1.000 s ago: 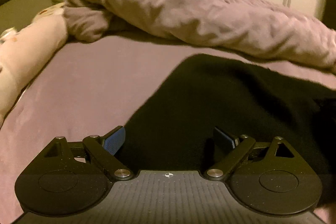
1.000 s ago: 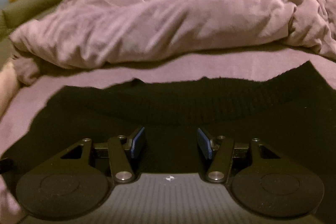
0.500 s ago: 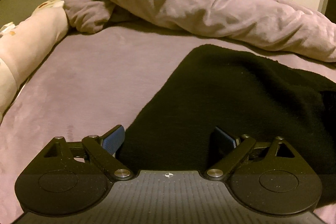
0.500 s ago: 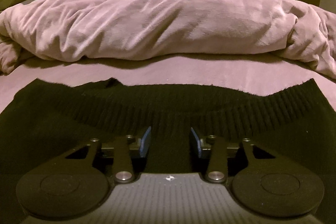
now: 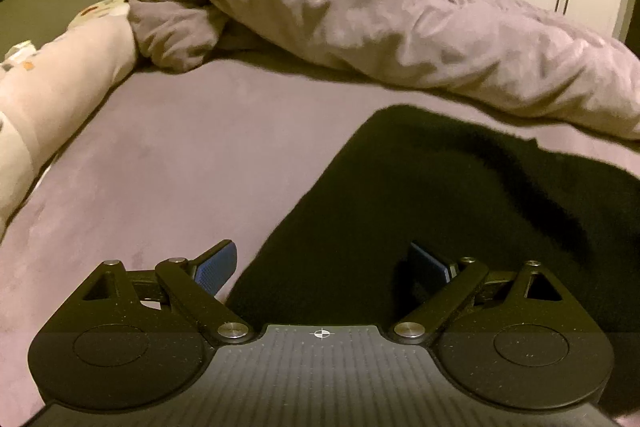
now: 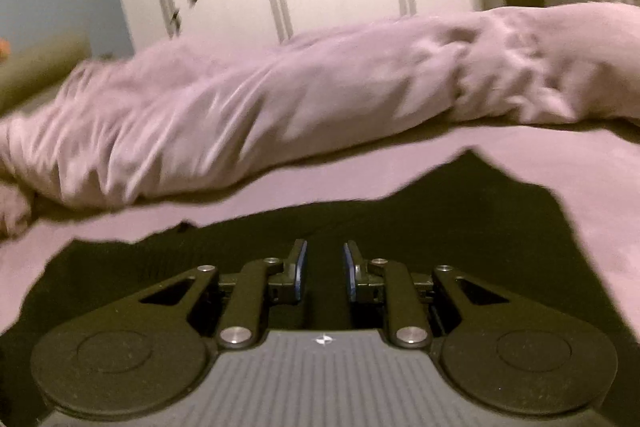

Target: Fold small clothes

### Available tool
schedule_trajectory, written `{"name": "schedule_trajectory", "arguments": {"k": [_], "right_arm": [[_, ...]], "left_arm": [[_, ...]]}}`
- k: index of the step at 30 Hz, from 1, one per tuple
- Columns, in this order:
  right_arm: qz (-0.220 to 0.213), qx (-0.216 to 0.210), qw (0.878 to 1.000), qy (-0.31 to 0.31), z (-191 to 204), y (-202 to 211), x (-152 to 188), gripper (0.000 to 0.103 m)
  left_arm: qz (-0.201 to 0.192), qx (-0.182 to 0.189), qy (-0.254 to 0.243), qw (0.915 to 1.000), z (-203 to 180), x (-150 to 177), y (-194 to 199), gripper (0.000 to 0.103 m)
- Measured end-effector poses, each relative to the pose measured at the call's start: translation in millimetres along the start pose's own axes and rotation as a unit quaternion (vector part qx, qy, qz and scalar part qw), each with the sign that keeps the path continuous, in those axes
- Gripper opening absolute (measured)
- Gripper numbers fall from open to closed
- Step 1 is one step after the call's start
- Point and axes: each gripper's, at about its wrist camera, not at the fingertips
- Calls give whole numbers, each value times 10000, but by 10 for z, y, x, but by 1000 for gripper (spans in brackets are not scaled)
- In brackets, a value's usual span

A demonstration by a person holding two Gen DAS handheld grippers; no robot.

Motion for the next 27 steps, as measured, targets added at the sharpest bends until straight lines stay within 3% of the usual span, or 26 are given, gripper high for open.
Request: {"name": "schedule_trajectory", "arguments": {"k": [3, 5, 9, 11, 15, 22, 24, 25, 26, 27], "right_arm": [[-49, 184, 9997, 128, -215, 155, -45, 23], [-81, 304, 9993, 207, -353, 199, -91, 39], [-104, 285, 9995, 58, -601, 190, -142, 52], [-84, 275, 9996, -46, -663, 141, -135, 64], [-16, 280, 9995, 117, -647, -15, -118, 71], [68, 482, 9971, 589, -605, -232, -349, 81], [334, 513, 9954, 731, -573, -388, -380, 81], [437, 638, 9934, 844, -550, -467, -373, 75], [486, 711, 9918, 945, -528, -510, -360, 55], [495, 745, 9904, 1058, -501, -532, -349, 44]], "left_arm": [[-123, 120, -77, 9998, -102, -136, -90, 97], [-130, 255, -163, 9995, -193, -213, -192, 97], [-123, 507, -244, 9983, -396, -343, -398, 97], [-125, 506, -309, 9982, -533, -395, -459, 97], [-175, 585, -456, 9971, -770, -449, -566, 97], [-229, 458, -1129, 9923, -996, -660, -767, 97], [-108, 571, -1328, 9894, -1061, -707, -882, 96], [-49, 627, -1352, 9888, -1078, -721, -931, 96], [4, 657, -1356, 9886, -1089, -734, -978, 95], [14, 651, -1366, 9885, -1095, -742, -997, 93]]}}
Point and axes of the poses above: each gripper's, at about its wrist camera, not at the fingertips, and y roughly against the way its jaws point, z to its left, x to its underside, and after that the axes turned 10 degrees about -y, right-handed
